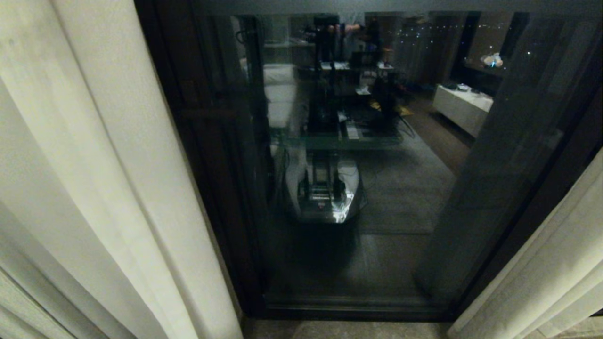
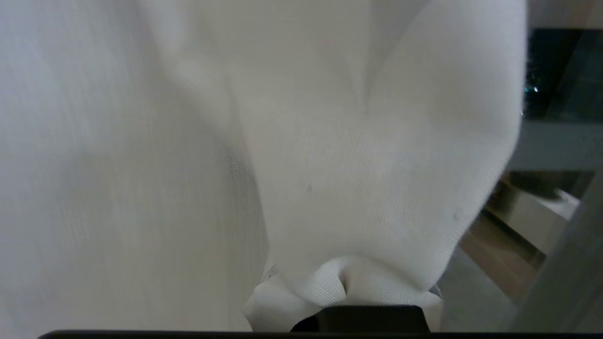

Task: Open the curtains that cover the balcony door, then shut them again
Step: Close the inner curtains on both sides

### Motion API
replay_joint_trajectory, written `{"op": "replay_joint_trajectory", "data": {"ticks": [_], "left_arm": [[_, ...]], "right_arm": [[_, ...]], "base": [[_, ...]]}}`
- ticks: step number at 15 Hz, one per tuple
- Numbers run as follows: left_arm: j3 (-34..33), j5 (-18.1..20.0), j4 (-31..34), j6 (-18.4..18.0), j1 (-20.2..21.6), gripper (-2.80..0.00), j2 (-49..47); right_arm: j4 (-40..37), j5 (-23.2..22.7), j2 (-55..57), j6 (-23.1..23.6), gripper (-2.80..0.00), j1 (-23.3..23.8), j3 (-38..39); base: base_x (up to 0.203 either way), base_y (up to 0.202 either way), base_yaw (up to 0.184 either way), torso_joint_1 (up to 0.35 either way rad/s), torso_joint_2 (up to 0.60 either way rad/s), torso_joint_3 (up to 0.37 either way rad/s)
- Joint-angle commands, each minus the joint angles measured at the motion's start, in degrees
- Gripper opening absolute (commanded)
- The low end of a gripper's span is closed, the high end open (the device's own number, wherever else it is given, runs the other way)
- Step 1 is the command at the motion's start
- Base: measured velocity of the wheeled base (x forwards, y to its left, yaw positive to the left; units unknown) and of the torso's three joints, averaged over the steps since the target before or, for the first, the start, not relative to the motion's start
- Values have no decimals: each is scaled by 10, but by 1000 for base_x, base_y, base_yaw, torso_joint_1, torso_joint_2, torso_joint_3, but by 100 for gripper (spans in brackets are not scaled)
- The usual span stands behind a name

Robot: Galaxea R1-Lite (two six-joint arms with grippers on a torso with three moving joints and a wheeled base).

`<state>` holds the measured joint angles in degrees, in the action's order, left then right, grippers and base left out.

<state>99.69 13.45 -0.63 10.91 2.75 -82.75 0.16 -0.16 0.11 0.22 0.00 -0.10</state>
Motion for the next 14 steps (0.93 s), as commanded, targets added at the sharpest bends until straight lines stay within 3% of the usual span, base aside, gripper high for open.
{"op": "replay_joint_trajectory", "data": {"ticks": [1, 14], "left_arm": [[-18, 1, -1, 1, -4, -280, -3], [-24, 7, -1, 1, -6, -280, -15]], "right_arm": [[0, 0, 0, 0, -280, 0, 0], [0, 0, 0, 0, -280, 0, 0]], "base": [[0, 0, 0, 0, 0, 0], [0, 0, 0, 0, 0, 0]]}}
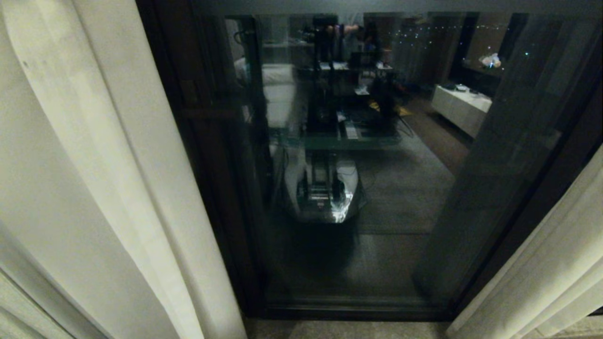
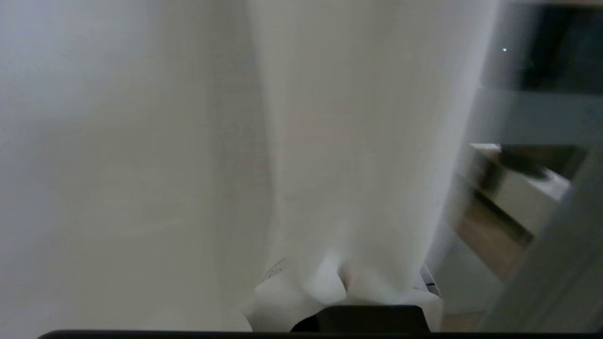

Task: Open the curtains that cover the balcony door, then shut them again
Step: Close the inner curtains on both sides

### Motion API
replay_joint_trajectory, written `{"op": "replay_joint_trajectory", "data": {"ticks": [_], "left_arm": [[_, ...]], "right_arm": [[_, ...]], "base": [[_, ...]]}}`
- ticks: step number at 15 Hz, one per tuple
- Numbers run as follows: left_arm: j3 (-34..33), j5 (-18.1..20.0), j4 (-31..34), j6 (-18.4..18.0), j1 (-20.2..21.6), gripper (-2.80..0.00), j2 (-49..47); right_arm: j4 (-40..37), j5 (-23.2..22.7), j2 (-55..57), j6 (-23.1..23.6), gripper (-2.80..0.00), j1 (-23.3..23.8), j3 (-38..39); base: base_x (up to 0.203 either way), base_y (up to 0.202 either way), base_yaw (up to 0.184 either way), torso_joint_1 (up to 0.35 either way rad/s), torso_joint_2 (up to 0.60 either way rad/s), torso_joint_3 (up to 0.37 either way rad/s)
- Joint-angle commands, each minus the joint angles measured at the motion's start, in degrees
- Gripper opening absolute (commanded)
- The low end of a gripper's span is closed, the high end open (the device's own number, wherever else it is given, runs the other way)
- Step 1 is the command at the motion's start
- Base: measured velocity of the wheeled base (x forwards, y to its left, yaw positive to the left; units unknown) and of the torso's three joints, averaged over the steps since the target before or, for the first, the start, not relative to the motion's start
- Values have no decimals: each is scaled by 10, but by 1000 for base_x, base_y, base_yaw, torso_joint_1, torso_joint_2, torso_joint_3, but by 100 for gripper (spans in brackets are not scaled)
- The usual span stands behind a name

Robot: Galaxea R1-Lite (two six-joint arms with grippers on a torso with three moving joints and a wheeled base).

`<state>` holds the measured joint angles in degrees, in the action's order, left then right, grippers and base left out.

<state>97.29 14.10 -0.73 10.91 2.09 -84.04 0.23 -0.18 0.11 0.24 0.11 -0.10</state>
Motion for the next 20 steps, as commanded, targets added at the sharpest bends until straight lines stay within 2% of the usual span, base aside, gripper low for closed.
{"op": "replay_joint_trajectory", "data": {"ticks": [1, 20], "left_arm": [[0, 0, -1, 1, 0, -280, -2], [-4, 1, -1, 1, 0, -280, -1]], "right_arm": [[-1, 0, 0, 0, -280, -1, 0], [-1, 0, 0, 0, -280, -1, 0]], "base": [[4, -102, 11, -2, 2, 6], [0, -188, 1, 2, 2, 2]]}}
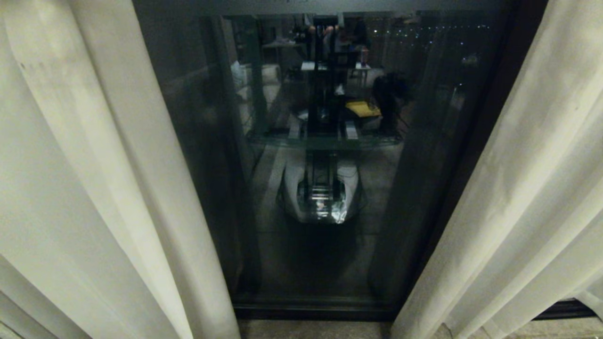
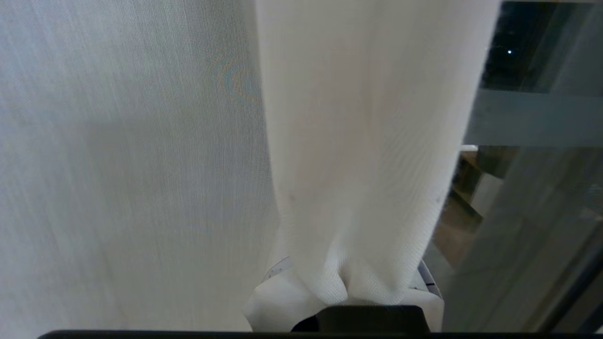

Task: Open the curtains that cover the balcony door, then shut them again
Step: Close the inner curtains on both sides

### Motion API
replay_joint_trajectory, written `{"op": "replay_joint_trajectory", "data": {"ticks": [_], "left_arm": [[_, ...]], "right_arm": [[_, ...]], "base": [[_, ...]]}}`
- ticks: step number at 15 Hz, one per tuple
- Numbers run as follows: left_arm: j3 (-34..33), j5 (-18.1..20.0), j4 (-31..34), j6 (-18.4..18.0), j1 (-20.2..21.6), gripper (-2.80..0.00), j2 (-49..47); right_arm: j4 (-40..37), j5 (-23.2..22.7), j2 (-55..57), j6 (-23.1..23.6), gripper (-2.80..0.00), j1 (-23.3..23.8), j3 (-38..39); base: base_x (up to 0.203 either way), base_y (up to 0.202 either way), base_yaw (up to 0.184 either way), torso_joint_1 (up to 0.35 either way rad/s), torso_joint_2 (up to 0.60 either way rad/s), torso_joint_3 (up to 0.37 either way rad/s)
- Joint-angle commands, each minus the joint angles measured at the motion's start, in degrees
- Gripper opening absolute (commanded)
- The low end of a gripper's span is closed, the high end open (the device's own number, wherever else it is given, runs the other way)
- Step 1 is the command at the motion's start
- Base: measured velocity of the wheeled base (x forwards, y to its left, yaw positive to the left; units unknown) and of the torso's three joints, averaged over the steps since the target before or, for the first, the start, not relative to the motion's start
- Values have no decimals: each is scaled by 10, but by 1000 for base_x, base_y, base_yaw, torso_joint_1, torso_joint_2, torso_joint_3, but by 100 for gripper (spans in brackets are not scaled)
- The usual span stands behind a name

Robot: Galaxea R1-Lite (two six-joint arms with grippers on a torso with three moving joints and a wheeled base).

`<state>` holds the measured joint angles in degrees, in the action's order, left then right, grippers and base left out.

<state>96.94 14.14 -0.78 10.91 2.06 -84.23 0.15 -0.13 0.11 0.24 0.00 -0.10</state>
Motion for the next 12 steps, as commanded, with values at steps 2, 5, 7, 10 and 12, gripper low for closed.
{"op": "replay_joint_trajectory", "data": {"ticks": [2, 5, 7, 10, 12], "left_arm": [[-1, 1, 1, 1, 0, -280, 1], [-2, 1, 1, 1, 0, -280, 3], [-2, 0, 1, 1, -2, -280, 3], [-2, 0, 1, 1, -6, -280, 5], [-2, 0, 2, 1, -7, -280, 5]], "right_arm": [[0, 0, 0, 0, -280, 0, 0], [0, 0, 0, 0, -280, 0, 0], [0, 0, 0, 0, -280, 0, 0], [0, 0, 0, 0, -280, 0, 0], [0, 0, 0, 0, -280, 0, 0]], "base": [[0, -189, 2, 2, 5, 2], [0, -191, 5, 2, 3, 4], [0, -189, 1, 5, 1, 3], [0, -189, 2, 3, 0, -1], [0, -189, 0, 4, -2, 3]]}}
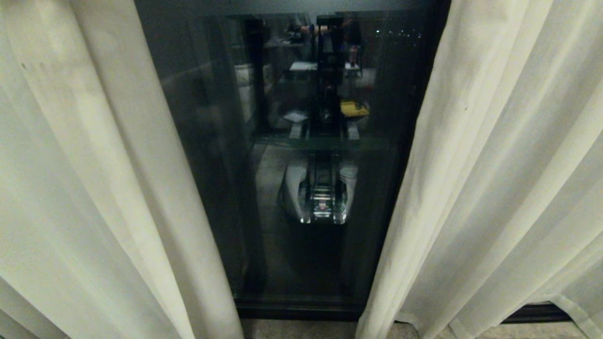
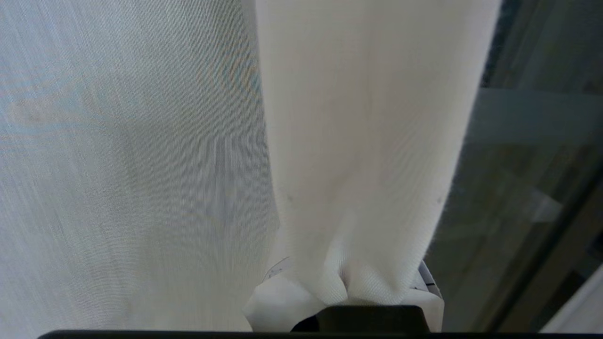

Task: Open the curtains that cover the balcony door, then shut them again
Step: Close the inner curtains on both sides

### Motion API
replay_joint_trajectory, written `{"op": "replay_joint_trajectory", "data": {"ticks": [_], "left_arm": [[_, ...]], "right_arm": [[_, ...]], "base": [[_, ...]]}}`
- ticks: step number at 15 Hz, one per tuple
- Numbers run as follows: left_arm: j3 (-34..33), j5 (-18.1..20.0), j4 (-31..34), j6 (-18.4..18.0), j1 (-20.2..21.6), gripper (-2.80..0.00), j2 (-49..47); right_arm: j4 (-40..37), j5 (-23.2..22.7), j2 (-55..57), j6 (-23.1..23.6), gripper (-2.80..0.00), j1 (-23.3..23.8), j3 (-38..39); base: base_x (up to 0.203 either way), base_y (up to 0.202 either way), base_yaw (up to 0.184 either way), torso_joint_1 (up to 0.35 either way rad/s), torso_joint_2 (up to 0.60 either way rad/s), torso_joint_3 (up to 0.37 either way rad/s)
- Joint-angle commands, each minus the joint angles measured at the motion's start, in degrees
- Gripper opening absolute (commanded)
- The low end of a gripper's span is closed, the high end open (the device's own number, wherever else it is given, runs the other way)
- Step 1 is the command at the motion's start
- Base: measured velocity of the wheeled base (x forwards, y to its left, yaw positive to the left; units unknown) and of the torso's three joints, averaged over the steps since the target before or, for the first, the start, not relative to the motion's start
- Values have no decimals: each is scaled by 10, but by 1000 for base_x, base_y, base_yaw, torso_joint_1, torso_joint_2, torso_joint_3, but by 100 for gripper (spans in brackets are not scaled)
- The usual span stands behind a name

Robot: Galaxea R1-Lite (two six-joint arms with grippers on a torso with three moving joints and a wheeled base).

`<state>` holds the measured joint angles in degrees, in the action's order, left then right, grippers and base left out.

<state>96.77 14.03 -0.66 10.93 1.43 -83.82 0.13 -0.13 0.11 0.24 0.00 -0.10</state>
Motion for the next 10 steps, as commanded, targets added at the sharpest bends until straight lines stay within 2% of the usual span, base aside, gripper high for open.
{"op": "replay_joint_trajectory", "data": {"ticks": [1, 10], "left_arm": [[-1, 0, 0, 1, -1, -280, 1], [-16, 1, 0, 1, -2, -280, 8]], "right_arm": [[0, 0, 0, 0, -280, 0, 0], [0, 0, 0, 0, -280, 0, 0]], "base": [[0, -191, 2, 2, -2, 5], [0, -189, 2, 3, 3, 2]]}}
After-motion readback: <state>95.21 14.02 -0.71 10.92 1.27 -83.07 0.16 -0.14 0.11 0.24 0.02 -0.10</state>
